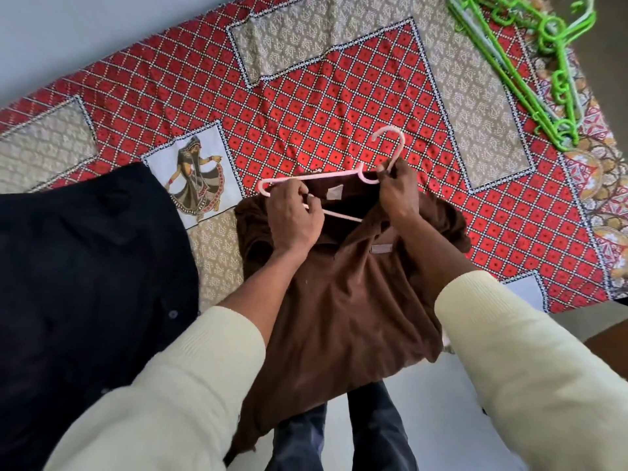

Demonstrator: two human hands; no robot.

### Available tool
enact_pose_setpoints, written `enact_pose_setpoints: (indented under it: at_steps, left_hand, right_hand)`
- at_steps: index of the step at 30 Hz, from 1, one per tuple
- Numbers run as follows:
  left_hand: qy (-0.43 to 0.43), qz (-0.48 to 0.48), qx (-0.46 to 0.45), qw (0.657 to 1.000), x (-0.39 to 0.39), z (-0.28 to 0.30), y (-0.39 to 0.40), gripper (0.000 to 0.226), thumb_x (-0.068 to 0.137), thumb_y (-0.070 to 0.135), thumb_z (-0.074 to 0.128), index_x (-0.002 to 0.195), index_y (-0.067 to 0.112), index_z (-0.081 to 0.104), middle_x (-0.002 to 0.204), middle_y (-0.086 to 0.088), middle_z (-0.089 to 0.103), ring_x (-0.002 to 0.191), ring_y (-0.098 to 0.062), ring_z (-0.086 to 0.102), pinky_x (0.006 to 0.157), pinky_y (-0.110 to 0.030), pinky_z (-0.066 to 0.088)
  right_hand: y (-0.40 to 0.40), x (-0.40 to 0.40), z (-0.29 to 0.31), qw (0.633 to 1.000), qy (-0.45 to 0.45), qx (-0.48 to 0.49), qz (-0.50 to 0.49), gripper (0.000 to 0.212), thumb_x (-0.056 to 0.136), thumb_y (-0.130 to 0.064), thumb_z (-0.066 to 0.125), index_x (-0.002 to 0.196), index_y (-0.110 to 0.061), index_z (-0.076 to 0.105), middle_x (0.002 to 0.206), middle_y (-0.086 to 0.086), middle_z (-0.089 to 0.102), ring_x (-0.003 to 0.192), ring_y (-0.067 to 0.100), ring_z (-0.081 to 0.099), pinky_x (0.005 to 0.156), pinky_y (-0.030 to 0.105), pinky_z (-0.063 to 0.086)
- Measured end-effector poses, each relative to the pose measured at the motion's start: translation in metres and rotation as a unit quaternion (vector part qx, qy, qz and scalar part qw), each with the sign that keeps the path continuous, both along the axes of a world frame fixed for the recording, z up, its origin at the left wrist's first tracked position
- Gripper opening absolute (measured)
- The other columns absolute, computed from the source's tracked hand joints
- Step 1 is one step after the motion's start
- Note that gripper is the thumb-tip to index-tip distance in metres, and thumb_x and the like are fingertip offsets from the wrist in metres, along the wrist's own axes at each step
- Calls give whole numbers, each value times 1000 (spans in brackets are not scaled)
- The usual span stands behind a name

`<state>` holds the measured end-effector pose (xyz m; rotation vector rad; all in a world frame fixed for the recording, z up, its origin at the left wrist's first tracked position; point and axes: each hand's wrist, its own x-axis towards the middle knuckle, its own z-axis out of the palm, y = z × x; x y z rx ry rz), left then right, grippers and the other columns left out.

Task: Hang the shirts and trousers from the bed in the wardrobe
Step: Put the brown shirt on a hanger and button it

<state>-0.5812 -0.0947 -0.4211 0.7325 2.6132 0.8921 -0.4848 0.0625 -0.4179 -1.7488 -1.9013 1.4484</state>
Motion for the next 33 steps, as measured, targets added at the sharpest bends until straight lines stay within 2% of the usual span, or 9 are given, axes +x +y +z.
enact_pose_setpoints:
  at_steps: [3, 8, 11, 16, 23, 25, 28, 31, 33]
  left_hand:
    - [-56, -17, -155, 986, 11, -12, -27, 18, 85, 28, 58, 93, 12, 59, 90, -13, 67, 88, -35, 63, 68, -36, 44]
    - [-156, 120, -255, 947, -1, -25, -19, 67, 85, 52, 67, 124, 2, 48, 126, -20, 60, 120, -37, 53, 93, -43, 46]
    - [-158, 76, -297, 939, -17, -26, -14, 50, 89, 35, 66, 124, 1, 53, 125, -20, 61, 119, -38, 56, 94, -41, 47]
    - [-150, 50, -270, 950, -42, -17, -30, 28, 92, 20, 57, 111, 1, 65, 116, -21, 65, 111, -41, 60, 91, -40, 49]
    - [-192, 289, -162, 924, -67, 9, -42, 31, 98, 13, 42, 124, 2, 53, 127, -20, 59, 114, -37, 57, 87, -38, 45]
    - [-126, 226, -125, 958, -55, 21, -37, 17, 100, 21, 43, 108, 10, 53, 109, -15, 63, 99, -33, 59, 77, -39, 43]
    - [-60, 41, -91, 993, -41, 34, -27, 15, 100, 28, 47, 89, 18, 48, 87, -1, 55, 78, -21, 50, 65, -32, 34]
    - [-199, 15, -56, 978, -46, 44, -8, 22, 93, 19, 57, 73, 14, 49, 76, 2, 50, 67, -14, 45, 58, -29, 33]
    - [-423, 60, -19, 904, -52, 52, -1, 18, 92, 15, 59, 73, 14, 56, 73, -1, 59, 65, -17, 54, 57, -27, 45]
  right_hand:
    - [1, -3, 1, 999, 21, -6, -25, 11, 100, -21, 53, 90, -16, 53, 76, -9, 52, 72, 9, 49, 71, 26, 36]
    - [1, 5, -2, 999, 45, -19, 18, 8, 98, -21, 57, 93, -15, 59, 90, 3, 64, 77, 10, 56, 67, 25, 42]
    - [3, 11, -7, 996, 60, -37, 47, 12, 97, -20, 58, 97, -9, 62, 91, 9, 66, 80, 14, 58, 73, 28, 46]
    - [11, 15, -4, 993, 65, -71, 65, 17, 97, -21, 60, 103, -6, 64, 94, 5, 66, 83, 13, 60, 76, 26, 46]
    - [14, 18, -1, 978, 1, -107, 179, 5, 94, -12, 62, 94, -7, 64, 84, 4, 62, 74, 14, 55, 68, 24, 42]
    - [5, 13, -2, 983, -40, -44, 175, 12, 94, -16, 62, 96, -4, 66, 85, 6, 62, 75, 16, 56, 67, 27, 42]
    - [-7, 5, -4, 955, -187, 116, 198, 26, 95, -30, 61, 104, -9, 71, 107, 16, 61, 110, 34, 50, 92, 42, 40]
    - [-18, -8, 6, 962, -154, 124, 188, 22, 95, -24, 57, 97, -7, 71, 98, 18, 68, 95, 35, 62, 74, 36, 43]
    - [-22, -17, 10, 983, -70, 81, 150, 21, 94, -14, 55, 104, -6, 71, 94, 13, 70, 85, 30, 64, 70, 33, 44]
